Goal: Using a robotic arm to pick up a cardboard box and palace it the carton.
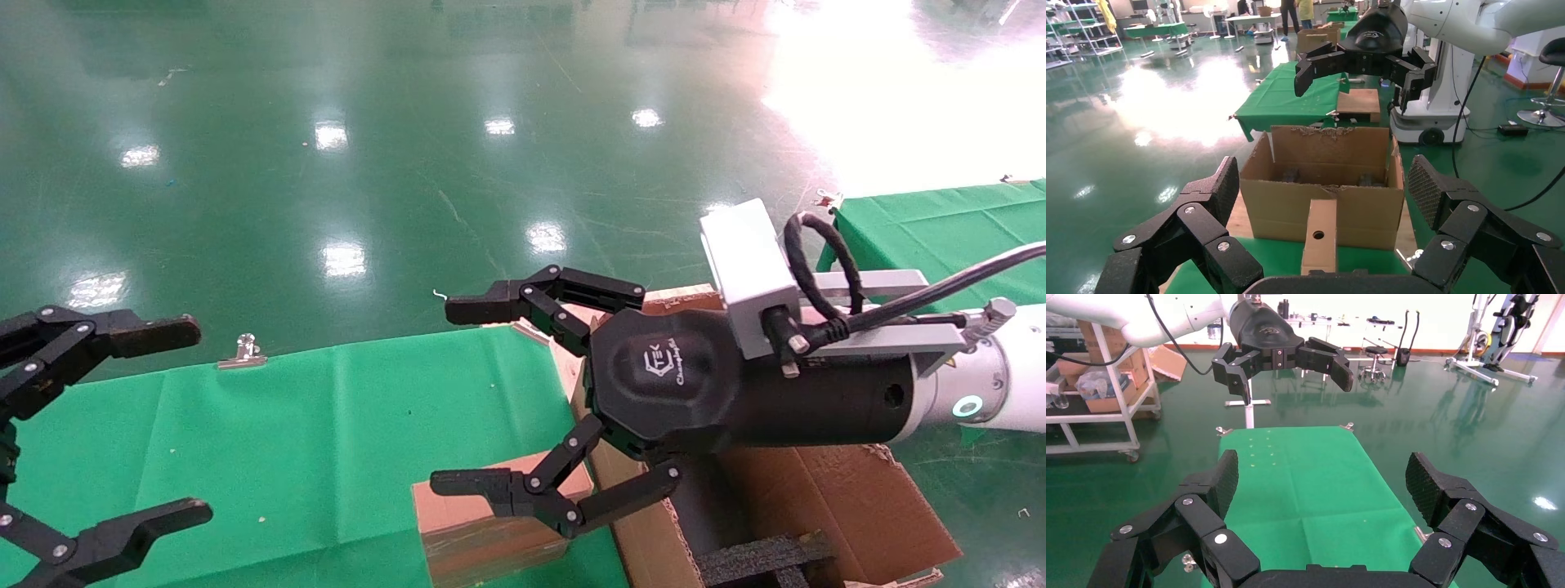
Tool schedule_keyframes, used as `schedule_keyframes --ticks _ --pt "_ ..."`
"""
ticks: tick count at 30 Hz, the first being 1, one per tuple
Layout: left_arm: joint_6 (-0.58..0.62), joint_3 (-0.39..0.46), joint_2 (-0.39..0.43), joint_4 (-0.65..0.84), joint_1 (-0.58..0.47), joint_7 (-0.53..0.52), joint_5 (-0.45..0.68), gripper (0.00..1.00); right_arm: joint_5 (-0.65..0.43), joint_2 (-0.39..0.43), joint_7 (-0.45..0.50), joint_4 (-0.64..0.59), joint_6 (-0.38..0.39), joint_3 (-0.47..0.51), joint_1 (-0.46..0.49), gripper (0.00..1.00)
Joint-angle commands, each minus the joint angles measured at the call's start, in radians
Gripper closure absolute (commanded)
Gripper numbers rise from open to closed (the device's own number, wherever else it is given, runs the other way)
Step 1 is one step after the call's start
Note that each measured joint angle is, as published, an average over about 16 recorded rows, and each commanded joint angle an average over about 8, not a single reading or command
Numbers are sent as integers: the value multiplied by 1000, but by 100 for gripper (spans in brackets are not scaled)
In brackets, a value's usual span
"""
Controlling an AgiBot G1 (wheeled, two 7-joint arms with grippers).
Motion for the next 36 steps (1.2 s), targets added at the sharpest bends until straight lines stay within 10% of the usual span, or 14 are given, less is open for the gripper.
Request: schedule_keyframes --ticks 1,10,18,36 --pt "0 0 0 0 0 0 0 0 0 0 0 0 0 0 0 0" --pt "0 0 0 0 0 0 0 4 0 0 0 0 0 0 0 0" --pt "0 0 0 0 0 0 0 100 0 0 0 0 0 0 0 0" --pt "0 0 0 0 0 0 0 100 -258 -36 94 -25 -56 -139 180 0"
